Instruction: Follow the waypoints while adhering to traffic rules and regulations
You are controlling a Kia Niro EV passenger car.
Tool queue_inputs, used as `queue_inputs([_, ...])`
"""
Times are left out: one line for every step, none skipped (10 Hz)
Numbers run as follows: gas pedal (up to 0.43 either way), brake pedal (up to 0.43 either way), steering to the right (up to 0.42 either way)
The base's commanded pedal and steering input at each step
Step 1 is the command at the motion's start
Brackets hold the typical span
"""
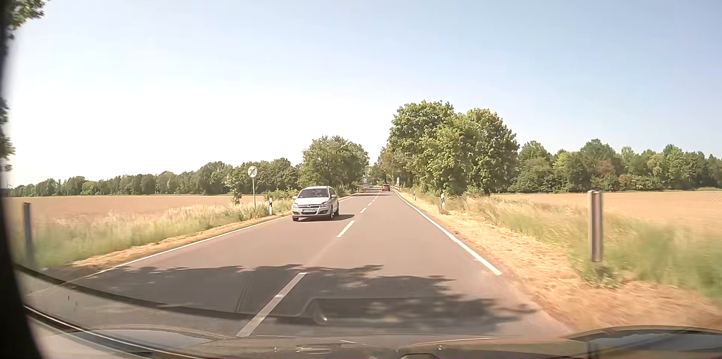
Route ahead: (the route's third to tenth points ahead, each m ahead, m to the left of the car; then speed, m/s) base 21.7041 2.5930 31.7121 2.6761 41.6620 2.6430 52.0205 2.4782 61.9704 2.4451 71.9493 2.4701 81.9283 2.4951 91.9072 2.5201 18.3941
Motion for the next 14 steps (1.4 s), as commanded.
queue_inputs([0.280,0.000,-0.002])
queue_inputs([0.319,0.000,-0.002])
queue_inputs([0.319,0.000,-0.002])
queue_inputs([0.319,0.000,-0.002])
queue_inputs([0.339,0.000,-0.001])
queue_inputs([0.339,0.000,-0.001])
queue_inputs([0.350,0.000,-0.001])
queue_inputs([0.350,0.000,-0.001])
queue_inputs([0.350,0.000,-0.001])
queue_inputs([0.350,0.000,-0.001])
queue_inputs([0.350,0.000,0.000])
queue_inputs([0.350,0.000,0.000])
queue_inputs([0.350,0.000,0.000])
queue_inputs([0.350,0.000,0.000])
